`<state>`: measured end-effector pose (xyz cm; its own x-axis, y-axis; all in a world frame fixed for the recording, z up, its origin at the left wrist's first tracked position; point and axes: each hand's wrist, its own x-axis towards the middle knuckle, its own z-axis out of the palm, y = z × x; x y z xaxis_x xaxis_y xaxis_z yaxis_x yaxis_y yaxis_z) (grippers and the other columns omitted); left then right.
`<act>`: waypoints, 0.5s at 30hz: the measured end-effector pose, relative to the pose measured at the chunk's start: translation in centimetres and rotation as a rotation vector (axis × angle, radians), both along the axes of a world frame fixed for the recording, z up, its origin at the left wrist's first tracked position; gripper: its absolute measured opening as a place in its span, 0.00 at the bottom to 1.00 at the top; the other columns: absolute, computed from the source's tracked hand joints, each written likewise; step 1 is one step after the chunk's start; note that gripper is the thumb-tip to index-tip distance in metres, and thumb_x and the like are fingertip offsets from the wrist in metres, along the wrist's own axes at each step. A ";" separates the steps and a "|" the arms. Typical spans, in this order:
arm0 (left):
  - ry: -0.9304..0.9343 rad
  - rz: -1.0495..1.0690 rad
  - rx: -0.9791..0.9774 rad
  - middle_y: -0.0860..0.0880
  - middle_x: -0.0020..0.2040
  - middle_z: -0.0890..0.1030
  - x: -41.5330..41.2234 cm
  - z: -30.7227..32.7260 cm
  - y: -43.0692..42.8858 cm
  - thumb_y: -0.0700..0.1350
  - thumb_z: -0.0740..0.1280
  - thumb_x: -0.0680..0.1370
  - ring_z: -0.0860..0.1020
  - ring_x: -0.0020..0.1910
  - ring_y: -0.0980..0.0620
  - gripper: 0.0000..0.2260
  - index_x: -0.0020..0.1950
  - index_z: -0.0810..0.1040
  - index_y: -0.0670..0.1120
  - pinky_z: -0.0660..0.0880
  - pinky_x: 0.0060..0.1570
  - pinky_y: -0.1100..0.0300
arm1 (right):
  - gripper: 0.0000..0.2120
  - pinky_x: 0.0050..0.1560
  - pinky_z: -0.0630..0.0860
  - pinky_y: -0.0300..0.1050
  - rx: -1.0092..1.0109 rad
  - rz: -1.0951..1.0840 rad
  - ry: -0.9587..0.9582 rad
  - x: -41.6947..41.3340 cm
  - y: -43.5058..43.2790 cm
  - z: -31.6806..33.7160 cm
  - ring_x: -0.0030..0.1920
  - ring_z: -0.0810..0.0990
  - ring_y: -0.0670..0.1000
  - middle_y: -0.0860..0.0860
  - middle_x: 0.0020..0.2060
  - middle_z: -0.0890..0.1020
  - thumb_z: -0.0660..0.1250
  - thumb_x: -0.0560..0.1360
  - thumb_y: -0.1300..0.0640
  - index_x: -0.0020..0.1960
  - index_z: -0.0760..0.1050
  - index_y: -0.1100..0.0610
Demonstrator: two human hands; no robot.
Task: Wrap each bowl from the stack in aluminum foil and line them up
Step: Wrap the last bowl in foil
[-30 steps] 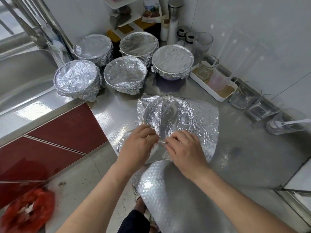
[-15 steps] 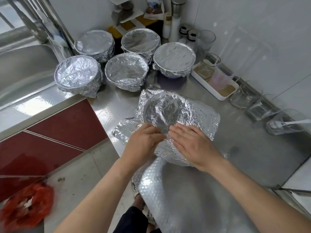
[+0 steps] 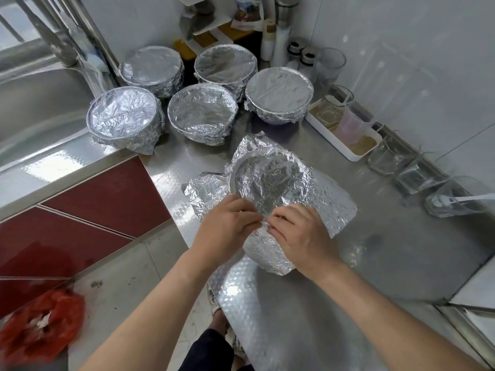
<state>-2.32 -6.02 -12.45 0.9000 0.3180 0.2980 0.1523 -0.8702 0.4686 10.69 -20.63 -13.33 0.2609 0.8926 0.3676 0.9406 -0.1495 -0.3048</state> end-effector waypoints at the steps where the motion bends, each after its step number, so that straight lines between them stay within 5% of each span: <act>1: -0.004 -0.005 0.022 0.51 0.44 0.82 0.0 -0.1 0.0 0.52 0.64 0.77 0.76 0.45 0.49 0.14 0.47 0.86 0.47 0.77 0.40 0.54 | 0.05 0.47 0.72 0.47 -0.003 -0.006 -0.018 -0.1 0.1 -0.1 0.46 0.76 0.52 0.49 0.45 0.79 0.73 0.72 0.59 0.48 0.81 0.56; 6: -0.054 0.018 0.104 0.51 0.43 0.82 0.4 -0.8 -0.1 0.43 0.72 0.75 0.75 0.45 0.49 0.03 0.45 0.85 0.46 0.76 0.40 0.55 | 0.06 0.41 0.74 0.48 0.012 -0.095 -0.065 -0.7 0.9 -0.5 0.41 0.75 0.54 0.51 0.40 0.77 0.73 0.70 0.66 0.44 0.79 0.57; 10: -0.086 0.023 0.111 0.49 0.44 0.82 0.3 -1.2 0.0 0.31 0.77 0.66 0.72 0.48 0.51 0.11 0.44 0.85 0.43 0.72 0.46 0.61 | 0.06 0.41 0.69 0.48 0.012 -0.187 -0.082 -2.0 1.5 -0.6 0.38 0.73 0.55 0.51 0.36 0.75 0.71 0.73 0.66 0.40 0.77 0.57; 15: -0.016 -0.006 0.107 0.49 0.45 0.82 -0.1 -0.7 0.8 0.33 0.74 0.71 0.74 0.48 0.49 0.08 0.47 0.84 0.43 0.73 0.46 0.58 | 0.02 0.47 0.64 0.47 -0.025 -0.203 -0.026 -3.1 2.0 0.2 0.42 0.74 0.53 0.48 0.39 0.75 0.70 0.74 0.60 0.45 0.78 0.54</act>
<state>-2.46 -5.19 -13.18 0.8967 0.2779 0.3445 0.1399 -0.9164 0.3751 7.61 -18.62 -13.14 0.4272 0.8315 0.3552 0.8979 -0.3441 -0.2744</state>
